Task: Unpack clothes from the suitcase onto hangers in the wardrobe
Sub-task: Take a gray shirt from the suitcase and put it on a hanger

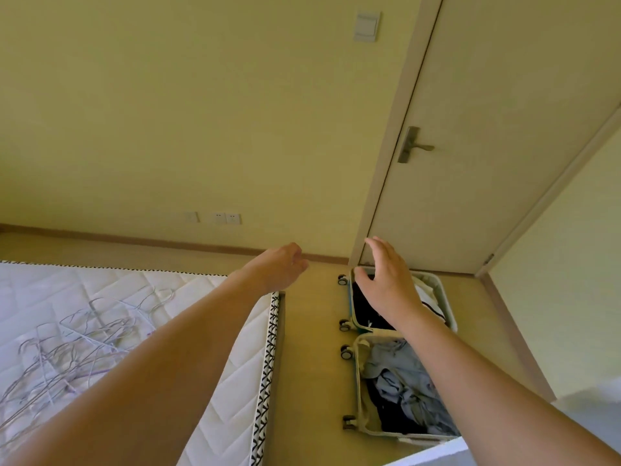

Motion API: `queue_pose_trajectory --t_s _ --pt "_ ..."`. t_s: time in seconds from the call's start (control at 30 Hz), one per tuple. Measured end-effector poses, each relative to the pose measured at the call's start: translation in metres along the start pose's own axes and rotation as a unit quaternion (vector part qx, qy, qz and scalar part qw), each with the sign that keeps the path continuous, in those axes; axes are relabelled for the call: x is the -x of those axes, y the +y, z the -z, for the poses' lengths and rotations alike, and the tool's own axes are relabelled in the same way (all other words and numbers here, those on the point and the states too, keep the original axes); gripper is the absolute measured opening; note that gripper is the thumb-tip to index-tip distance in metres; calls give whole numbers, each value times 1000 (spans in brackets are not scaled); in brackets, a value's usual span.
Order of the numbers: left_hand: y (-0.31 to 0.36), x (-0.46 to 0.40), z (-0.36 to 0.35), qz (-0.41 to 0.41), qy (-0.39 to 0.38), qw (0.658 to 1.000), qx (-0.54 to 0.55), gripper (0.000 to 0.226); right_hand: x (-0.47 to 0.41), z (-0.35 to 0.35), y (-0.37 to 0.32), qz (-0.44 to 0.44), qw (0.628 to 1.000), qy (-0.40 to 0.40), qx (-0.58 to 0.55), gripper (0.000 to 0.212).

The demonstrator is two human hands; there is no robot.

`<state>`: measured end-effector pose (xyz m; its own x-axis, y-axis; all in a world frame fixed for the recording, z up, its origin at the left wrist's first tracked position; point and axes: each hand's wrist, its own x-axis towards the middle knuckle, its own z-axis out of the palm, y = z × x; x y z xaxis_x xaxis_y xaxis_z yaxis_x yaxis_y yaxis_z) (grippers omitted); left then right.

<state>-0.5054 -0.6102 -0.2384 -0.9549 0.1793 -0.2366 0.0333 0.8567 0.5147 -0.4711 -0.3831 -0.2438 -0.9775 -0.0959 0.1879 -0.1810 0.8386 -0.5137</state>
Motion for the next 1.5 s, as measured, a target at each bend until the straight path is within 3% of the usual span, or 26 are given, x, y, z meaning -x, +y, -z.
queue_pose_trajectory --t_s 0.23,0.4,0.7,0.97,1.1,1.13,1.27,1.5 --pt "46 -90 -23 -29 -57 998 -28 49 -39 -22 66 -105 994 -17 -2 48" --pt "56 -175 -44 -57 -112 989 -76 52 -76 -48 116 -188 981 -50 -18 59" --pt "115 -352 -129 -135 -228 951 -158 47 -124 -59 230 -370 927 -25 -60 59" --pt "173 -431 -280 -204 -359 888 -201 50 -87 -82 371 -556 822 -2 -122 65" --pt "166 -458 -376 -198 -406 865 -219 44 -67 -126 436 -619 769 0 -160 62" --pt "156 -470 -441 -196 -428 854 -224 40 -48 -166 478 -640 750 -6 -166 59" --pt "123 -478 -508 -177 -466 835 -234 38 -24 -208 512 -659 731 -33 -174 52" --pt "30 -482 -730 -152 -518 803 -252 47 72 -367 624 -663 722 -86 -178 50"
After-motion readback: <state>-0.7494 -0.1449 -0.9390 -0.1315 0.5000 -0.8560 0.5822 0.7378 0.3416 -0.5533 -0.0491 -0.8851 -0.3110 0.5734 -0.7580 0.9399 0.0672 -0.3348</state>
